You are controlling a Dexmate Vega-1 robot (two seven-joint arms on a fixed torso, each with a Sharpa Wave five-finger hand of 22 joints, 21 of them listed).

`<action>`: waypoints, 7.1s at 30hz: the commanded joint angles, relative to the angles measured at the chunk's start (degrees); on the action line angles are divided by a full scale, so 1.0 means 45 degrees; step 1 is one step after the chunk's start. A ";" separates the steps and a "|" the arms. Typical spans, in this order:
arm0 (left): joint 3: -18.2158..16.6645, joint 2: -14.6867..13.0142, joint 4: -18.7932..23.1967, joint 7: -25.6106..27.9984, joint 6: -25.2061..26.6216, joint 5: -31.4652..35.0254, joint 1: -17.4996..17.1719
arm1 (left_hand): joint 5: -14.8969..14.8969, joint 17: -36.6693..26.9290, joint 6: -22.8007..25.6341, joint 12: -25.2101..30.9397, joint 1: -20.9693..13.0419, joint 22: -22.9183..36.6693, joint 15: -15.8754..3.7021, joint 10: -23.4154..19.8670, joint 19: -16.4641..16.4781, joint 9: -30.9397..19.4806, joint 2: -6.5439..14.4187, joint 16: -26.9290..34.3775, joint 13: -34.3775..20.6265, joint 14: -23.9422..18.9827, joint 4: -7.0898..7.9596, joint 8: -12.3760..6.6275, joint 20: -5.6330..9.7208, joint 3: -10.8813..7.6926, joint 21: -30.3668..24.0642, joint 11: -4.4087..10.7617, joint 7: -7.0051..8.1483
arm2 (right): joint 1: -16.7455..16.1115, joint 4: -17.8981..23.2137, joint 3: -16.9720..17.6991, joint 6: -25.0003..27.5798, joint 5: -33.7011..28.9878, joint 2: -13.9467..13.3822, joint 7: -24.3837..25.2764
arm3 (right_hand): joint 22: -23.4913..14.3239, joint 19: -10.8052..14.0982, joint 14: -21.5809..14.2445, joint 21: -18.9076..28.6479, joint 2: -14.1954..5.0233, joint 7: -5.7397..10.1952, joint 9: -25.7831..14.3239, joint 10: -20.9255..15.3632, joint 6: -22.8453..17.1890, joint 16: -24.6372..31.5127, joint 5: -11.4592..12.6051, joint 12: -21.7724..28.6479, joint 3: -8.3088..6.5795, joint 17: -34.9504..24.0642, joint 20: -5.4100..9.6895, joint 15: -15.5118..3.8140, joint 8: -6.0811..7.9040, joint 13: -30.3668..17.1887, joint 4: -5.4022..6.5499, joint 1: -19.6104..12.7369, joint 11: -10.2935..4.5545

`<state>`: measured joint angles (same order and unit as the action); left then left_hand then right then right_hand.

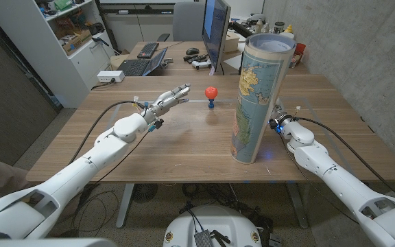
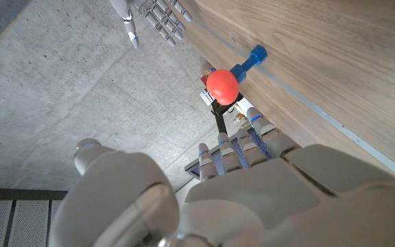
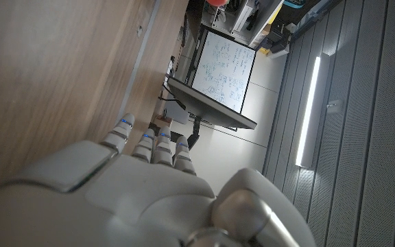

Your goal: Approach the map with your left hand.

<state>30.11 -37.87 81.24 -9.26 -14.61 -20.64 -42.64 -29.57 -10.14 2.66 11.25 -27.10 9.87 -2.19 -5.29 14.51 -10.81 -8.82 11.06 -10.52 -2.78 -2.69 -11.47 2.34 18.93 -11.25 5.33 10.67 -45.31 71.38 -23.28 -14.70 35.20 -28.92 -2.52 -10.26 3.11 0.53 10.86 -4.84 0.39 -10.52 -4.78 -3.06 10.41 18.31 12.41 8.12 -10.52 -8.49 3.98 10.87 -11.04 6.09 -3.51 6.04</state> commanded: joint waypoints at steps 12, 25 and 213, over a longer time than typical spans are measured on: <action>0.0536 0.0688 -0.1005 -0.1048 -0.1029 0.0172 0.0607 | 0.0077 -0.0047 0.0081 0.0086 0.0384 0.0033 -0.0884 -0.0068 0.0181 -0.0019 0.0055 0.0034 -0.0055 -0.0215 0.0160 -0.0029 0.0363 0.0076 -0.0059 0.0050 0.0042 | -0.0127 0.0117 0.0029 -0.0037 -0.0092 -0.0069 0.0183 | -0.0059 -0.0095 0.0101 0.0080 -0.0292 -0.0005 -0.0067 0.0079 0.0024 0.0051 -0.0075 0.0048 -0.0013 -0.0046 0.0003 0.0031 0.0031 -0.0030 0.0013 -0.0019 -0.0006; 0.0829 0.0856 -0.1265 -0.1531 -0.0900 0.0256 0.0969 | 0.0198 -0.0044 0.0109 0.0127 0.0629 0.0051 -0.0937 -0.0216 0.0678 -0.0017 0.0075 0.0050 -0.0053 -0.0418 0.0283 -0.0006 0.0280 0.0094 -0.0175 0.0066 0.0078 | -0.0069 -0.0041 0.0059 -0.0025 -0.0104 0.0003 0.0331 | -0.0059 -0.0111 0.0126 0.0082 -0.0286 -0.0001 -0.0068 0.0139 0.0040 0.0051 -0.0086 0.0032 -0.0021 -0.0046 0.0007 0.0020 0.0028 -0.0030 0.0013 -0.0015 -0.0031; 0.2945 0.4394 -0.6615 -0.6990 -0.5672 0.0247 0.4016 | 0.1608 -0.0035 -0.0207 0.0185 0.1762 0.0033 -0.0942 -0.0907 0.0628 -0.0007 -0.0308 -0.0023 -0.0046 -0.0709 0.0569 0.0152 0.0528 0.0263 0.0026 0.0059 0.0041 | -0.0061 -0.0378 -0.0069 -0.0512 -0.1398 -0.0255 0.1409 | -0.0013 -0.1466 0.1717 0.0052 0.0185 -0.0107 -0.0052 0.1103 0.0135 0.0017 -0.0200 -0.0036 0.0307 0.0009 0.1348 -0.0250 0.0077 0.0047 0.0270 0.0565 0.0539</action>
<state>42.97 -19.07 53.27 -38.99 -39.09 -19.36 -25.50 -22.45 -10.15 2.02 12.14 -19.70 9.89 -1.95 -8.55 16.87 -10.68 -10.47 11.05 -10.51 -5.47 -0.40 -10.80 2.24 19.94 -11.20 5.53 10.64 -45.31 68.60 -23.58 -18.91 29.54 -29.43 2.41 -10.14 -3.13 7.89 10.63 -4.00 -0.10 -10.52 0.11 -1.95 10.14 17.42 11.75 8.92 -10.40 -2.44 2.95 10.87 -10.67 7.36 -1.16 8.69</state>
